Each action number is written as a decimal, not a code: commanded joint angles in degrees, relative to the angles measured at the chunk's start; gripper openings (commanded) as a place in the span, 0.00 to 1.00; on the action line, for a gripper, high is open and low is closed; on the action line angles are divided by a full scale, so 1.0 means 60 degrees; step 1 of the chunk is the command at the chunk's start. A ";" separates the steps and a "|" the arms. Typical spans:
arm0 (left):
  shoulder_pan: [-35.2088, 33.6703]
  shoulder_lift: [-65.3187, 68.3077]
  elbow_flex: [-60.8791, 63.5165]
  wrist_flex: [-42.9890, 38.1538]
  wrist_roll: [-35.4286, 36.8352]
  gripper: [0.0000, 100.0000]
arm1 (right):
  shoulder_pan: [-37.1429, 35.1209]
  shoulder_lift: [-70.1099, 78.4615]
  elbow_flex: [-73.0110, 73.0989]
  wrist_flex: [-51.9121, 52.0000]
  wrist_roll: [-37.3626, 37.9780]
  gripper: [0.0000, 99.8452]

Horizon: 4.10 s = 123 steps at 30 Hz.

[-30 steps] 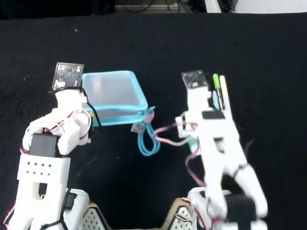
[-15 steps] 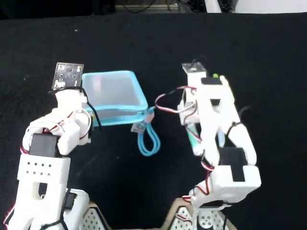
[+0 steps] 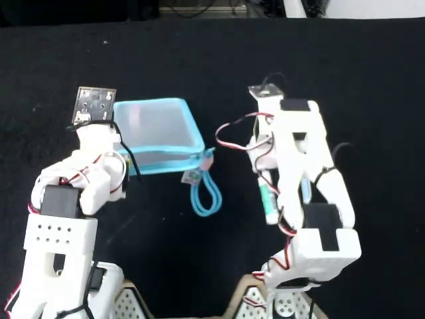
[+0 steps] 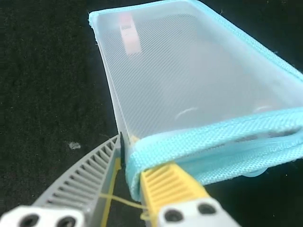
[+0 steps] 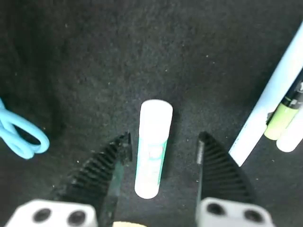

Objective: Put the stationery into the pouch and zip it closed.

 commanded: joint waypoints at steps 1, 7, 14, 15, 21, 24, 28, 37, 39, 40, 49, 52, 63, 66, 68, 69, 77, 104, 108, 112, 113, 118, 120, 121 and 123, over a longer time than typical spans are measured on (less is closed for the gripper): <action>0.0022 -0.0029 -0.0095 -0.0117 0.0117 0.03 | -0.0322 -0.0037 -0.0491 0.0337 0.0147 0.21; -0.0022 -0.0029 -0.0095 -0.0103 0.0117 0.03 | -0.0103 0.0549 -0.0549 0.0337 0.0073 0.21; 0.0007 -0.0029 -0.0095 -0.0103 0.0117 0.03 | 0.0132 0.2147 -0.1385 0.0337 -0.0308 0.14; 0.0007 -0.0029 -0.0095 -0.0103 0.0117 0.03 | 0.0176 0.2161 -0.1546 0.0322 -0.0381 0.12; -0.0022 -0.0029 -0.0095 -0.0103 0.0117 0.03 | 0.0161 0.1971 -0.2791 0.0718 -0.0689 0.01; -0.0022 -0.0029 -0.0095 -0.0103 0.0117 0.03 | 0.0161 0.1370 -0.3216 0.1172 -0.0733 0.01; -0.0022 -0.0029 -0.0095 -0.0103 0.0117 0.03 | 0.0220 0.0066 -0.3055 0.1172 -0.0747 0.01; 0.0022 -0.0029 -0.0095 -0.0103 0.0117 0.03 | -0.0923 -0.5927 -0.0388 0.0410 -0.1436 0.01; 0.0007 -0.0029 -0.0095 -0.0103 0.0117 0.03 | -0.1407 -0.7407 0.0505 -0.0234 -0.1568 0.01; -0.0007 -0.0029 -0.0095 -0.0103 0.0117 0.03 | -0.1656 -0.8139 0.0945 -0.0586 -0.1641 0.01; 0.0037 -0.0029 -0.0095 -0.0088 0.0117 0.03 | -0.5070 -1.3370 0.3626 -0.2637 -0.1949 0.02; 0.0037 -0.0029 -0.0095 -0.0103 0.0117 0.03 | -0.6125 -1.4440 0.4462 -0.3692 -0.1934 0.02; 0.0037 -0.0029 -0.0095 -0.0117 0.0117 0.03 | -0.7238 -1.5465 0.8505 -0.8923 -0.1934 0.01; 0.0037 -0.0029 -0.0095 -0.0117 0.0117 0.03 | -0.7238 -1.5465 0.9092 -0.9993 -0.1934 0.01; 0.0037 -0.0029 -0.0095 -0.0117 0.0117 0.03 | -0.7238 -1.5465 0.9458 -1.0608 -0.1934 0.01; 0.0037 -0.0029 -0.0095 -0.0117 0.0117 0.03 | -0.7238 -1.5465 0.9648 -1.0886 -0.1934 0.01; 0.0037 -0.0029 -0.0095 -0.0103 0.0117 0.03 | -0.7179 -1.5451 1.1377 -1.2967 -0.1802 0.01; 0.0037 -0.0029 -0.0095 -0.0117 0.0117 0.03 | -0.6623 -1.5465 1.1216 -1.0271 -0.0278 0.12; 0.0037 -0.0029 -0.0095 -0.0103 0.0117 0.03 | -0.6623 -1.5465 0.9707 -0.8059 -0.1055 0.21; 0.0037 -0.0029 -0.0095 -0.0117 0.0117 0.03 | -0.6623 -1.5495 0.8403 -0.6901 -0.1084 0.21; 0.0037 -0.0029 -0.0095 -0.0117 0.0117 0.03 | -0.6593 -1.5495 0.8081 -0.6667 -0.1084 0.21; 0.0037 -0.0029 -0.0095 -0.0117 0.0117 0.03 | -0.6168 -1.5451 0.6425 -0.5275 -0.1099 0.21; 0.0022 -0.0029 -0.0095 -0.0117 0.0117 0.03 | -0.5524 -1.5436 0.5956 -0.4718 -0.1128 0.21; 0.0022 -0.0029 -0.0095 -0.0117 0.0117 0.03 | -0.5070 -1.5436 0.5810 -0.4454 -0.1143 0.21; 0.0007 -0.0029 -0.0095 -0.0117 0.0117 0.03 | -0.4073 -1.5392 0.5707 -0.4088 -0.1143 0.21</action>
